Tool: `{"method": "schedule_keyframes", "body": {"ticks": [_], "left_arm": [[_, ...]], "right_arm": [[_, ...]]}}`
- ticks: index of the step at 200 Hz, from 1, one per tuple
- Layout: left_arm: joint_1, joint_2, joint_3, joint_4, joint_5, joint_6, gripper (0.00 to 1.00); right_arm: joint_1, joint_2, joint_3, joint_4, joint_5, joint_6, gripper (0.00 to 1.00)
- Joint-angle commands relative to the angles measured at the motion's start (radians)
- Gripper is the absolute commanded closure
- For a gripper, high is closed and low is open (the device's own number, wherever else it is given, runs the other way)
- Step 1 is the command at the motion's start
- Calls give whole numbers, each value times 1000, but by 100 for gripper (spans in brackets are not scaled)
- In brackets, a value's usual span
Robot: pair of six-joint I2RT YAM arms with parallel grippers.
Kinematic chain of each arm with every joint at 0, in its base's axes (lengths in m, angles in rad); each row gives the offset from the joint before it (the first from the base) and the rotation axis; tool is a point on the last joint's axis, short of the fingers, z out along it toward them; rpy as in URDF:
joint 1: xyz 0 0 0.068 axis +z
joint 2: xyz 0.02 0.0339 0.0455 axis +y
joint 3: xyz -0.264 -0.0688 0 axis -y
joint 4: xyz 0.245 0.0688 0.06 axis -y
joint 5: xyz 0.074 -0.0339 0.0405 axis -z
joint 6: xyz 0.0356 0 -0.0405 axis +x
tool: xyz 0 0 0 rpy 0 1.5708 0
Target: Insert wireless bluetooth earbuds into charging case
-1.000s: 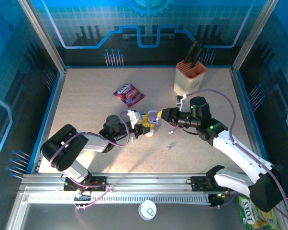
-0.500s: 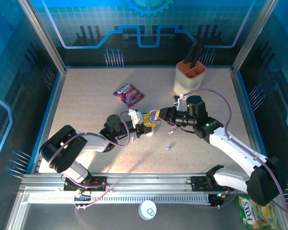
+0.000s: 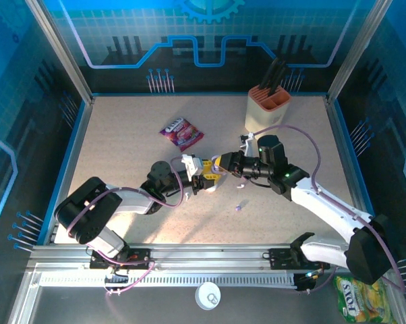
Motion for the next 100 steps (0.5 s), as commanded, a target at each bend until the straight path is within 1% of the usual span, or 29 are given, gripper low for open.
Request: {"method": "schedule_keyframes", "body": {"ticks": [1,52,100], "left_arm": [[-8,-3,34,50,-1,6,65],[-8,18,39,45,-7,14,65],[-9,17,39,49,-15,19,65]], "right_arm": [[24,10,20,-36,24,-21,81],[29,-1,7,10,49,15,81],[30,13,-2,-8,70,15,79]]}}
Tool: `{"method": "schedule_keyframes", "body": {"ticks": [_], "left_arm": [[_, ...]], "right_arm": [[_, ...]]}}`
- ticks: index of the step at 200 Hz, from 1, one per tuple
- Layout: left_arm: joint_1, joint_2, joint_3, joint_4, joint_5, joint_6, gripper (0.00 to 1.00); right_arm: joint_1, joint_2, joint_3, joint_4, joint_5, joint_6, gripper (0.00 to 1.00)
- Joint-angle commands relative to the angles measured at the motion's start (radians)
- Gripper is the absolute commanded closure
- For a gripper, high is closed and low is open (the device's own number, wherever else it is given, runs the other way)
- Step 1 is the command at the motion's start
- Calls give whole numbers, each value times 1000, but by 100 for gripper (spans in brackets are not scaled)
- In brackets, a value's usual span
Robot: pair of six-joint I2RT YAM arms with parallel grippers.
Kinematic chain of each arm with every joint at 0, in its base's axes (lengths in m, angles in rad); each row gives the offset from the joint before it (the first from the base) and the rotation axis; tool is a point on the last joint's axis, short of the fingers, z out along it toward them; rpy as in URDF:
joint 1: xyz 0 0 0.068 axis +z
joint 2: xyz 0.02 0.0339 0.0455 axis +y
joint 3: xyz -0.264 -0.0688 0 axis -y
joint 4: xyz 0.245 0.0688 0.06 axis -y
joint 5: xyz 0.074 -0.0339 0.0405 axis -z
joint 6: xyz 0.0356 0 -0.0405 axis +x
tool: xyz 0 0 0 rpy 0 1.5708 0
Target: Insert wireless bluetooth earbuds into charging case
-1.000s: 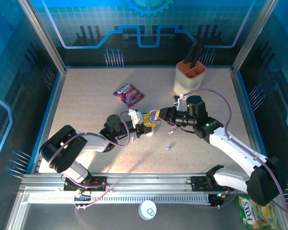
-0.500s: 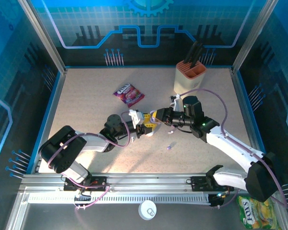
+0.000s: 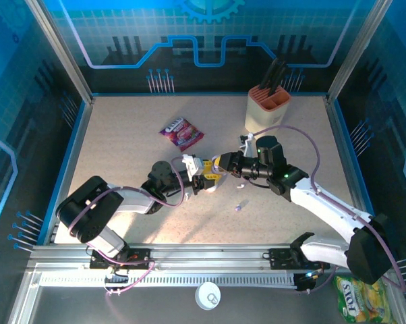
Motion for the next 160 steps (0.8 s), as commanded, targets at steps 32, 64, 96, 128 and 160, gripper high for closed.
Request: {"method": "schedule_keyframes", "body": {"ticks": [32,64,96,128,160], "left_arm": [[-8,4,30,78,-30,2,64],[-7,5,39,80,-30,-11,64],[-8,7,45,79,-29,-11,64],[-7,18,46,79,-31,-11,65],[-8,22,48,79,-18,-7,65]], "right_arm": [[14,-2,-12,-90,84,-40,75],[12,-27,2,-195,145,-99,69],[12,-38,10,-210,142,-114,67],[11,-53,19,-184,104,-142,65],[12,-26,41,-193,83,-153,69]]}}
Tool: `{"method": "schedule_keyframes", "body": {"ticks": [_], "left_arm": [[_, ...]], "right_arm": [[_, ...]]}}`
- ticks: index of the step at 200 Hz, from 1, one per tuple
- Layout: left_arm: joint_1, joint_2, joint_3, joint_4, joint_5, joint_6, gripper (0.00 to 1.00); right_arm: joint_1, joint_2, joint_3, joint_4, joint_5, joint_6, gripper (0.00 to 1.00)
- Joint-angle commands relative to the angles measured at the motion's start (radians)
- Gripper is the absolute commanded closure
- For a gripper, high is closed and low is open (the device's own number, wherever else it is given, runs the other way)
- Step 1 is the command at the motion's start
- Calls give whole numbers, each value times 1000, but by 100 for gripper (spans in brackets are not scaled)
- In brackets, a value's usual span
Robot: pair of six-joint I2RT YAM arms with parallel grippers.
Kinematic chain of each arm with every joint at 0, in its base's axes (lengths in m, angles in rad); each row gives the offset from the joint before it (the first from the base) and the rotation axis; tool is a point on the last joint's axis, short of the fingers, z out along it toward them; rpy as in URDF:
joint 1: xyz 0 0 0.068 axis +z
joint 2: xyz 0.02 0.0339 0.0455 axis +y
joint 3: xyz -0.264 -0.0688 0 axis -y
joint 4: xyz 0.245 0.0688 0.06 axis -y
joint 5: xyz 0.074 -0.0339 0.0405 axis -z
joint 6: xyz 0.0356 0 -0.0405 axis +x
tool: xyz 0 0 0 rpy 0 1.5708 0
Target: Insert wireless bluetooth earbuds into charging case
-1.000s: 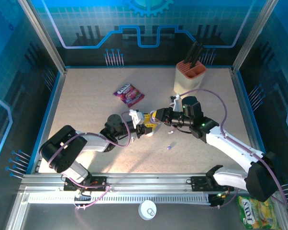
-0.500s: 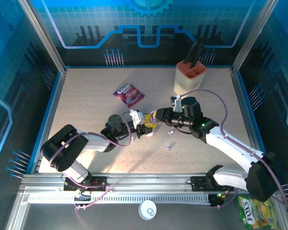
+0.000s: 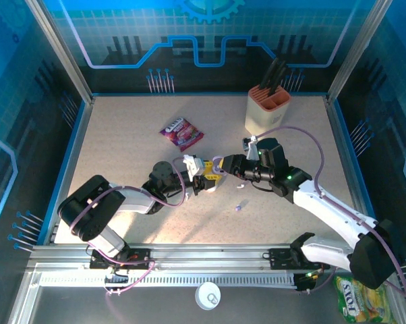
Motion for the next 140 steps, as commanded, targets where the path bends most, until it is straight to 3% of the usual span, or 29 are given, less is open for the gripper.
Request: {"method": "schedule_keyframes", "body": {"ticks": [1,72,140], "left_arm": [[-5,5,47,78,-3,-3,65],[-5,-18,43,10,-10,60,64],[-6,-8,40,-3,-29,113,64]], "right_arm": [[8,17,36,-52,-30,-29,69],[13,38,69,-96,-27,-43,83],[25,42,129,-217,-14,-96,83]]}}
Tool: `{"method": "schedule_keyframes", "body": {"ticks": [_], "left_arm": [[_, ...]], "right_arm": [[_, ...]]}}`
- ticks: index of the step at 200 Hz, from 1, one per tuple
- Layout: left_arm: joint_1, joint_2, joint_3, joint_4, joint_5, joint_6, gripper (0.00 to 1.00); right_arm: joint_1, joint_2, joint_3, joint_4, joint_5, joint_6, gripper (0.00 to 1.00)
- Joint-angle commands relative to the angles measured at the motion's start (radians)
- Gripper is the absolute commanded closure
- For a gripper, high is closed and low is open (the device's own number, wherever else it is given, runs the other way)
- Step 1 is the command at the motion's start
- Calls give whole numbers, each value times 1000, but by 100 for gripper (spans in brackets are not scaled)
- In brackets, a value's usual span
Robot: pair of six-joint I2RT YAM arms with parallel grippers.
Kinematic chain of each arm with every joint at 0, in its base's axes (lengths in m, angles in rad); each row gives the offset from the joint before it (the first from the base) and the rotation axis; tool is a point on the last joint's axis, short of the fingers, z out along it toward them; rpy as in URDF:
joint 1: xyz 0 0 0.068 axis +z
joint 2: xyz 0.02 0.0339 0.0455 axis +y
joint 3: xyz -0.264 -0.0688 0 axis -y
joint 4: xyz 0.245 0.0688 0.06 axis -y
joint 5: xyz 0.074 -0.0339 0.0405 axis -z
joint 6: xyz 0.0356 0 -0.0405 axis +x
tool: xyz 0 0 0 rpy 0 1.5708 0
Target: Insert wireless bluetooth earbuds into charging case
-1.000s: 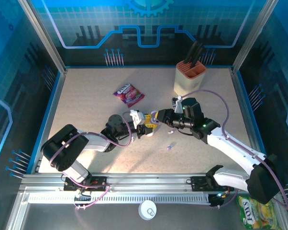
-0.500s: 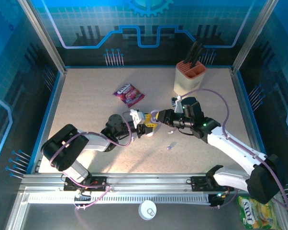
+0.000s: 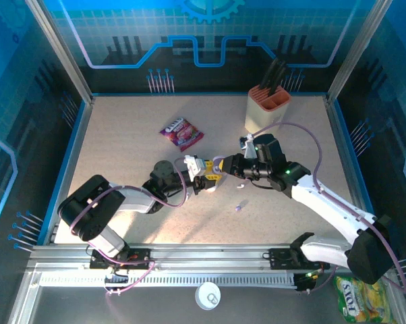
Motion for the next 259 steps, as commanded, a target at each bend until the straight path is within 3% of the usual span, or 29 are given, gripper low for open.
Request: {"method": "schedule_keyframes", "body": {"ticks": [1,81,140,259], "left_arm": [[-6,-8,29,26,-26,52,64],[-6,-16,30,-8,-21,116,64],[-16,-72,36,-134,-17,207,64],[-16,-58,34,-143,-29,266,64]], "right_arm": [[17,-2,38,-83,2,-35,83],[16,-2,65,-137,10,-59,83],[21,52,101,-150,-6,-74,83],[27,121,215,-323,-25,-167,83]]}}
